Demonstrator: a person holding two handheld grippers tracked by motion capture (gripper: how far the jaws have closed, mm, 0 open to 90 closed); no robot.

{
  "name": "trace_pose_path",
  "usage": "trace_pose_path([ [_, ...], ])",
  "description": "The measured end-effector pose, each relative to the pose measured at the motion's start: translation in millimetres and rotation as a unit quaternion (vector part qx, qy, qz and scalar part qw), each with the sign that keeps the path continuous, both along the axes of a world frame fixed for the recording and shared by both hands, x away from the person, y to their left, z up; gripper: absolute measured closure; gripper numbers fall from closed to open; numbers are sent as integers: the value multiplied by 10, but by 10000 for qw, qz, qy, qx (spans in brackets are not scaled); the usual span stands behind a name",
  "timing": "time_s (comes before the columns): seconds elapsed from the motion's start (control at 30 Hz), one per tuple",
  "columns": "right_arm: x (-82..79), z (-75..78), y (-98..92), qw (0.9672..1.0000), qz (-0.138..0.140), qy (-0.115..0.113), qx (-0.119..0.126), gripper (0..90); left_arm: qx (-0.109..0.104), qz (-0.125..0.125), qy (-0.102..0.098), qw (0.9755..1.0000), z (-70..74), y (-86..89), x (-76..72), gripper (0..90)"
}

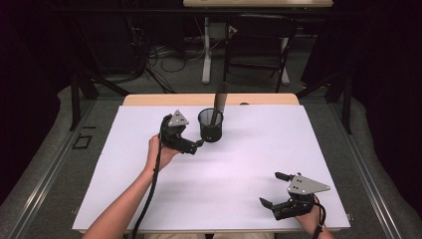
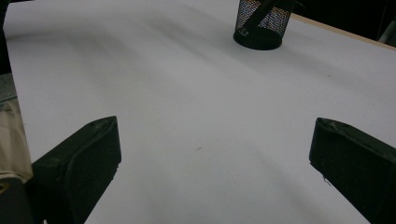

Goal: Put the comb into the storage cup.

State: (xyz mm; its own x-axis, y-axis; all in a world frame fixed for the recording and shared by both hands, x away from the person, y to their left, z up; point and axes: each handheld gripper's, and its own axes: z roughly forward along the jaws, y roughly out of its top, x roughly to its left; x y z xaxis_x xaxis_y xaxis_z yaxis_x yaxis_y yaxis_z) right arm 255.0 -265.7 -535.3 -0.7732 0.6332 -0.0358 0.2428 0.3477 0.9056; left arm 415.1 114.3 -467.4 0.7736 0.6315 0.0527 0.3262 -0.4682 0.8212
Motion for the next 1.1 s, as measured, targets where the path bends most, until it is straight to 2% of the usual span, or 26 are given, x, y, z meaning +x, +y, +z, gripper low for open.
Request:
trace_pose_path([
  [0.27, 3, -2, 1, 10000, 15, -8, 20, 18, 87, -50, 11, 9999, 31, 112, -199, 0],
  [0.43, 6, -6, 9, 10000, 15, 12, 17, 17, 150, -15, -13, 9999, 26, 241, -326, 0],
  [0.7, 7, -5, 2, 10000, 7, 14, 0, 17, 23, 118, 6, 9999, -17, 430, -490, 0],
  [0.87, 9, -8, 9, 10000, 8, 10, 22, 17, 75, 179, -42, 9998, -45, 536, -606, 0],
  [1.1, 10, -10, 11, 10000, 6, 25, 23, 17, 21, 315, -57, 9995, -104, 699, -769, 0],
])
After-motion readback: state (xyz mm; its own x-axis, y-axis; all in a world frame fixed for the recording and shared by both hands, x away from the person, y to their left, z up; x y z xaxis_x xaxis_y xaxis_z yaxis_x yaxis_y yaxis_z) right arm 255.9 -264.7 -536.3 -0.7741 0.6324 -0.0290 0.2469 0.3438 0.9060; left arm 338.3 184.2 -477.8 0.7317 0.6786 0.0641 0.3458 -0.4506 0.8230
